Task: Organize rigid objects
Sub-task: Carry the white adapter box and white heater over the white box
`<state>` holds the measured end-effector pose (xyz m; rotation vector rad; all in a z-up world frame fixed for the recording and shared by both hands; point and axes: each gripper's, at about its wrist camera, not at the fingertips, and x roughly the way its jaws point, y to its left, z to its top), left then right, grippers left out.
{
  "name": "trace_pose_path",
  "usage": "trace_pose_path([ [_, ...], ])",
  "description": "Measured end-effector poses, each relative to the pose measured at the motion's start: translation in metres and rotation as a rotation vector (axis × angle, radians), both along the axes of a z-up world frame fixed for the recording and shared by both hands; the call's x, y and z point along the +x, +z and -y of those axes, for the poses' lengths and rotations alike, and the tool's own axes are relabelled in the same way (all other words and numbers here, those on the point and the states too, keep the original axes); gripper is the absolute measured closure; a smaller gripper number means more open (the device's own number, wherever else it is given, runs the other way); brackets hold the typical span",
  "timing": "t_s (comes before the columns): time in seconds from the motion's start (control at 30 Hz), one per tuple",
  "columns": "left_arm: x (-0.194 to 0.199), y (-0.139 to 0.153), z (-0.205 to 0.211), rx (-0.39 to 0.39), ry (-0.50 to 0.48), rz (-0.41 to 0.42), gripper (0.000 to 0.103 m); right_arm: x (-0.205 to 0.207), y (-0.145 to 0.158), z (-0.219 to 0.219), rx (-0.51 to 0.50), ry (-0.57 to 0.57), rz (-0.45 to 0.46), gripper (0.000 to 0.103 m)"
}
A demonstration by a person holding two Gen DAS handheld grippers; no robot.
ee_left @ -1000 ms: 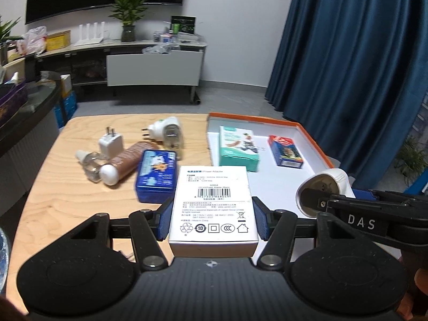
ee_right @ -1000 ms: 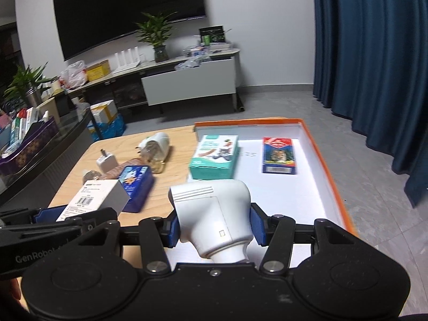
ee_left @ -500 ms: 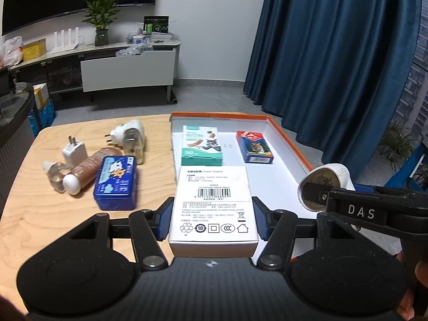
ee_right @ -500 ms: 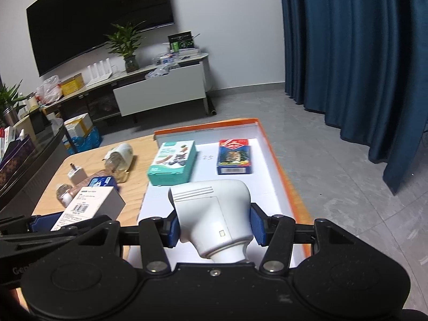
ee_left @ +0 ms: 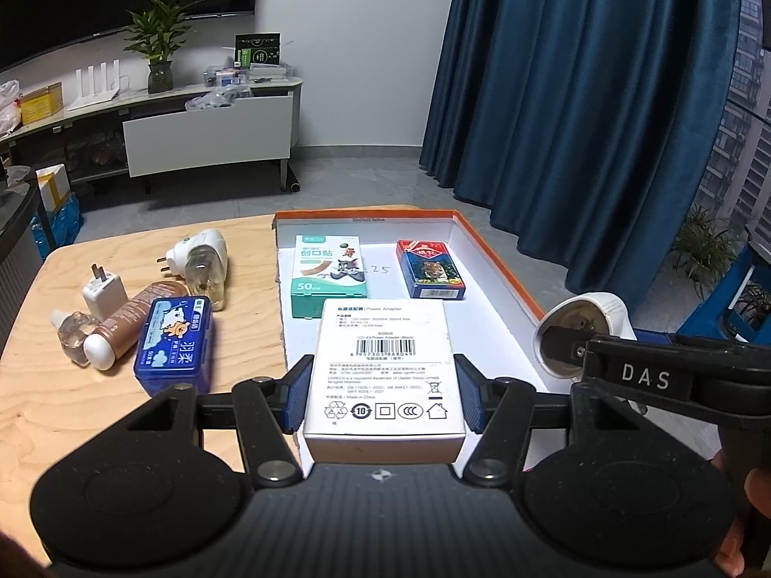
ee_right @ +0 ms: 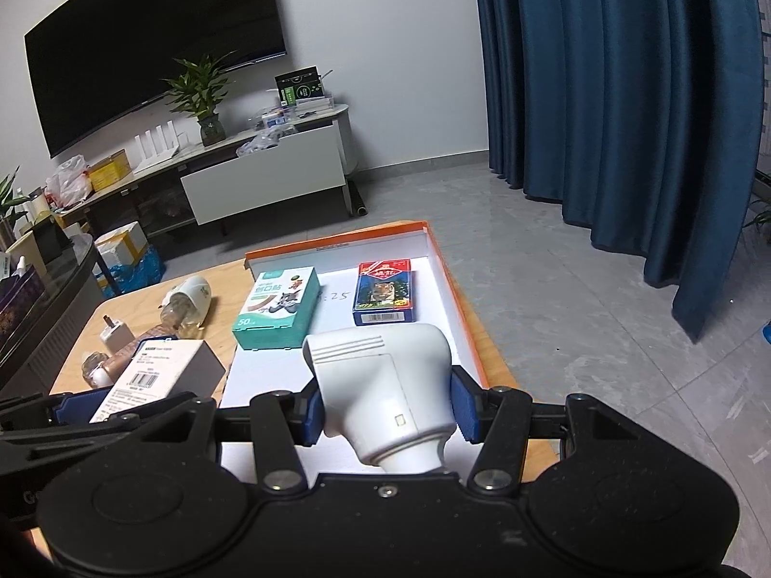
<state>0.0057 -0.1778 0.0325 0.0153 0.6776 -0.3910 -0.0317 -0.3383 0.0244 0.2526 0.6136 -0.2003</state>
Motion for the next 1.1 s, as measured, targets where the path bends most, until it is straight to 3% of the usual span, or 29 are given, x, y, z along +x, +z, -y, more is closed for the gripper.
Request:
trace_pose_path([
  [1.1, 0.022, 0.003, 0.006, 0.001, 0.008, 0.016, 0.043, 0.027, 0.000, -0.003, -0.016, 0.025, -0.004, 0.041],
])
